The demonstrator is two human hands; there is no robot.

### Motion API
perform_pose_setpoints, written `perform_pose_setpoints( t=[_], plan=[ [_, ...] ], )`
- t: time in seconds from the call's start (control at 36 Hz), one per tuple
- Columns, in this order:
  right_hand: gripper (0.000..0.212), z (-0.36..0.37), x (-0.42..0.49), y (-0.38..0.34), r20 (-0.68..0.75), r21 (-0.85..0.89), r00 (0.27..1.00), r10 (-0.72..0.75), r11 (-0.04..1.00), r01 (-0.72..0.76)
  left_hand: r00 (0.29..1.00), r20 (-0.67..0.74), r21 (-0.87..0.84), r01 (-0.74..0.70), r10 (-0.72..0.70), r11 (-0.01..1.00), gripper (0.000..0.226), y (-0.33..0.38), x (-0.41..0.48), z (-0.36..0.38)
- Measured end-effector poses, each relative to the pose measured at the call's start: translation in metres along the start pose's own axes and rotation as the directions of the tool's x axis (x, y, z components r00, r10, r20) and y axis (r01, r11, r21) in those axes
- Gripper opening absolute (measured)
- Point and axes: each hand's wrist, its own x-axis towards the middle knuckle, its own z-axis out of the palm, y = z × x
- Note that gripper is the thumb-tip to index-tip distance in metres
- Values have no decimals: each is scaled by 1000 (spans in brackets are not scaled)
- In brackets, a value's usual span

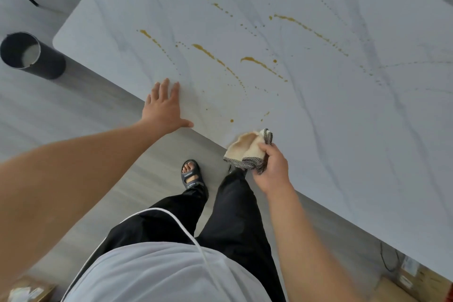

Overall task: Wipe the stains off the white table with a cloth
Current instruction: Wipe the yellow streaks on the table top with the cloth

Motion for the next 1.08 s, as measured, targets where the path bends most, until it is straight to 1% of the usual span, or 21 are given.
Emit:
perform_pose_setpoints(
  t=[0.06,0.11,0.19,0.28,0.33,0.36,0.39,0.42,0.5,0.56,0.61,0.69,0.72,0.81,0.86,0.89,1.0,1.08],
  plan=[
    [18,-1,0,-14,-36,90,999,24,996,-21,1000,-2,13,25,-25,1000,133,-5,5,-7],
    [18,-4,6,-29,-75,109,997,7,994,2,998,36,13,44,-45,999,138,-6,10,-12],
    [18,-10,20,-59,-118,106,991,-59,992,72,989,136,22,49,-51,999,146,-2,16,-15],
    [18,-11,45,-98,-152,-4,974,-169,985,171,982,174,49,65,-73,997,151,6,19,-13],
    [16,-6,63,-125,-153,-174,951,-269,955,242,982,161,54,90,-98,994,152,11,19,-12],
    [14,-2,71,-138,-146,-271,935,-322,922,275,982,161,53,94,-102,994,153,13,19,-11],
    [13,0,78,-150,-136,-356,916,-377,882,309,982,165,53,89,-96,995,153,14,18,-10],
    [13,7,88,-164,-94,-449,900,-426,825,344,981,167,48,95,-102,994,153,14,19,-10],
    [10,31,114,-206,80,-651,837,-542,607,455,977,173,40,123,-128,992,153,17,21,-11],
    [10,47,133,-231,199,-763,791,-578,415,495,975,174,29,136,-139,990,152,17,22,-12],
    [11,58,149,-250,310,-846,750,-584,190,498,972,178,9,152,-151,988,152,17,22,-10],
    [21,70,169,-271,452,-874,672,-587,-144,463,967,183,-12,180,-175,984,152,20,25,-9],
    [25,73,174,-274,496,-861,644,-583,-235,451,965,189,-16,190,-183,982,153,21,25,-10],
    [36,74,192,-273,603,-798,590,-537,-425,428,956,207,9,212,-209,977,155,26,28,-12],
    [36,72,204,-264,644,-762,568,-512,-496,417,950,217,21,224,-223,974,156,29,29,-14],
    [34,71,208,-257,652,-756,549,-523,-504,417,948,219,23,231,-230,973,156,29,29,-14],
    [36,68,214,-240,643,-762,459,-612,-451,465,943,232,24,240,-239,971,155,29,29,-14],
    [39,64,216,-238,652,-745,419,-632,-432,508,944,230,22,239,-238,971,156,29,28,-14]
  ],
)
